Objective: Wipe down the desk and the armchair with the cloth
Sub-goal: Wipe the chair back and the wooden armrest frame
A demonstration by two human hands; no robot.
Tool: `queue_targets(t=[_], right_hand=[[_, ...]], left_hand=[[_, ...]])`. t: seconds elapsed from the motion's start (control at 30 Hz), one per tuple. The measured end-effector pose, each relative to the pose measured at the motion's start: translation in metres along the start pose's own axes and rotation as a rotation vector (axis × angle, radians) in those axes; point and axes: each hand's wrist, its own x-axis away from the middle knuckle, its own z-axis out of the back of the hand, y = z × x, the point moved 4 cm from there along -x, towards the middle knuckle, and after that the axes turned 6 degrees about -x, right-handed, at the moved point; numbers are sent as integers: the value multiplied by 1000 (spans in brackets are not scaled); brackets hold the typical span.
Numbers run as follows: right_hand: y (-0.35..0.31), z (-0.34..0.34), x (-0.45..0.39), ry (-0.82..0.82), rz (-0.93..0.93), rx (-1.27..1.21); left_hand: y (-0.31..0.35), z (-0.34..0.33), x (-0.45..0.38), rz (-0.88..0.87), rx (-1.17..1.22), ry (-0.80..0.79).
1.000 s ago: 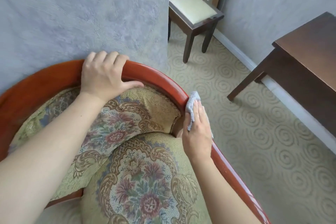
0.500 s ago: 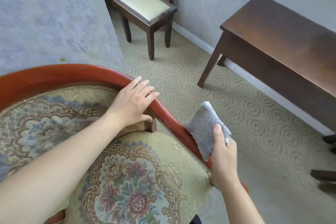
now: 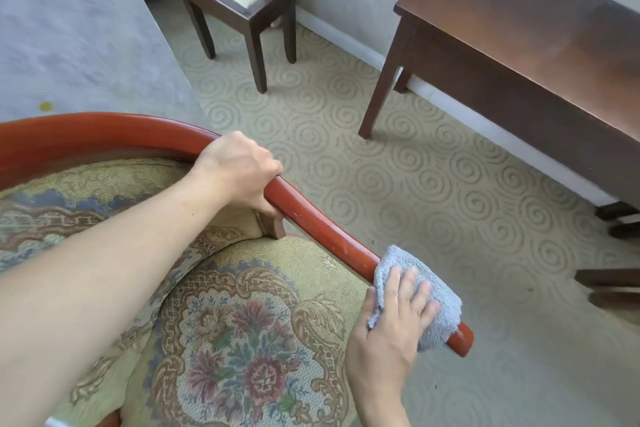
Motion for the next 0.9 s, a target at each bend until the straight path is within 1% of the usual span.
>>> queue_targets(t=[0.1, 0.17, 0.23, 0.33, 0.37, 0.4, 0.43, 0.5, 0.53, 0.6, 0.67, 0.77, 0.83, 0.9], right_hand=[[-25, -29, -7, 31, 59, -25], [-55, -54, -5, -31, 171, -48], [-92, -80, -5, -88, 227, -108], [-141, -101, -25, -118, 130, -274], [-148, -103, -33, -127, 114, -276], [-148, -102, -39, -137, 147, -230], [-144, -99, -41, -166, 230, -139], [-122, -84, -40, -248, 457, 94], [-102, -73, -41, -255, 528, 181], [-58, -50, -43, -206, 585, 307], [-20, -28, -32, -157, 584, 363], [17, -4, -10, -91, 514, 382], [24, 1, 0, -70, 405, 352], [14, -8, 2, -30, 236, 263]], left_hand=[[-3, -3, -1, 10, -2, 37], [0, -6, 0, 0, -13, 34], [2, -9, 1, -5, -27, 41], [-1, -11, 0, -13, -29, 57], [-2, -12, -1, -19, -48, 48], [-2, -12, -1, -23, -63, 31], [-1, -13, -1, -21, -58, 25], [-2, -15, 1, 6, -27, 68], [-3, -13, 0, 26, -23, 89], [-3, -9, -2, 31, -7, 82], [-1, -13, 2, 27, -9, 64], [-3, -12, 3, 36, -19, 81], [-3, -11, 4, 34, -31, 88], [-1, -10, 3, 23, -41, 73]])
